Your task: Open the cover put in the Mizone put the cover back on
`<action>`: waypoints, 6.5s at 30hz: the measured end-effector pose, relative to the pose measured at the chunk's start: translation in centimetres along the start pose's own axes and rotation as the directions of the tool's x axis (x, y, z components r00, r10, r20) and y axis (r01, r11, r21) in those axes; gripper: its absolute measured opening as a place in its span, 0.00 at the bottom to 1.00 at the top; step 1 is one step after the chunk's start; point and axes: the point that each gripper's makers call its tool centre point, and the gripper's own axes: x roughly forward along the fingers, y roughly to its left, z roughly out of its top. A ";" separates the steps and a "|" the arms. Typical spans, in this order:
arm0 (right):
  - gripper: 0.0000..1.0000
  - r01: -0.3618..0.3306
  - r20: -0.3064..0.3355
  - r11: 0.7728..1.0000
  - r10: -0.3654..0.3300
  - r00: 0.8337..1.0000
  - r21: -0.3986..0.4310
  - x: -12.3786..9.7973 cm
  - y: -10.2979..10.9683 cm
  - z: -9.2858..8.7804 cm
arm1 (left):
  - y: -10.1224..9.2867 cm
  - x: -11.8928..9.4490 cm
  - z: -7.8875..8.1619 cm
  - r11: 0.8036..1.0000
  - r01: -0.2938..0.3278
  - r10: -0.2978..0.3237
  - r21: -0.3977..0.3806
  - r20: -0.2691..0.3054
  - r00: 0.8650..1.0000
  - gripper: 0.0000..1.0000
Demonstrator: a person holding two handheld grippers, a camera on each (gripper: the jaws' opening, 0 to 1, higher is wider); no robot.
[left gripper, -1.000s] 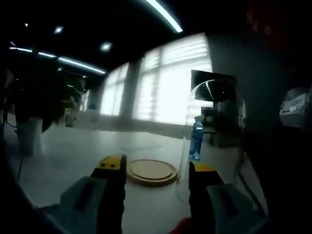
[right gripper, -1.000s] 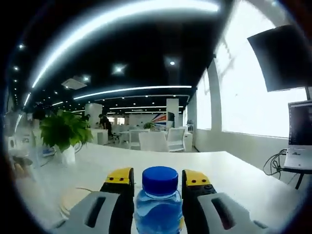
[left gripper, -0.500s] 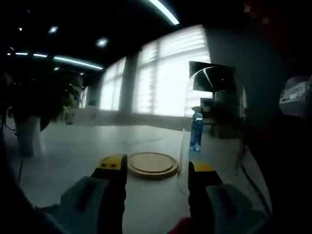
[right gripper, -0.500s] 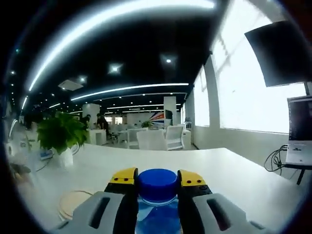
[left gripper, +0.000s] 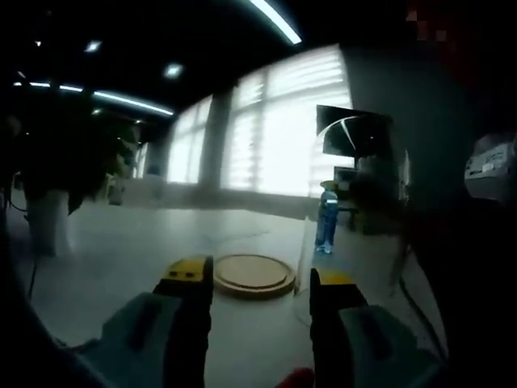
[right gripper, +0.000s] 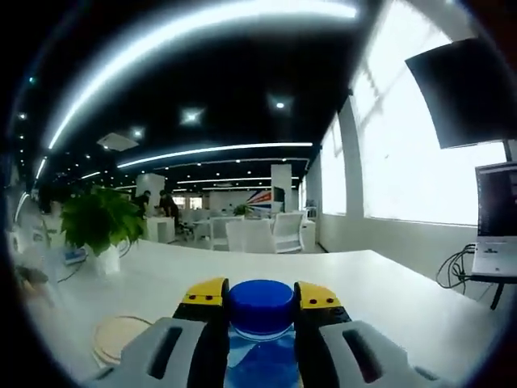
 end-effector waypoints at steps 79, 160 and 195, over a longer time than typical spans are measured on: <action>0.24 0.006 -0.059 1.000 -0.005 0.998 0.020 0.0 0.0 -0.3 | -0.3 0.2 -0.9 0.999 0.012 -0.011 0.029 -0.034 0.999 0.39; 0.24 -0.396 -0.069 0.918 0.397 0.915 0.031 2.0 11.9 0.0 | -0.3 0.4 -1.7 0.998 0.001 0.003 0.059 -0.069 0.998 0.38; 0.23 -0.527 -0.104 0.850 0.526 0.844 0.019 2.7 15.8 0.1 | 0.2 0.3 -1.9 0.998 -0.016 0.021 0.063 -0.076 0.997 0.38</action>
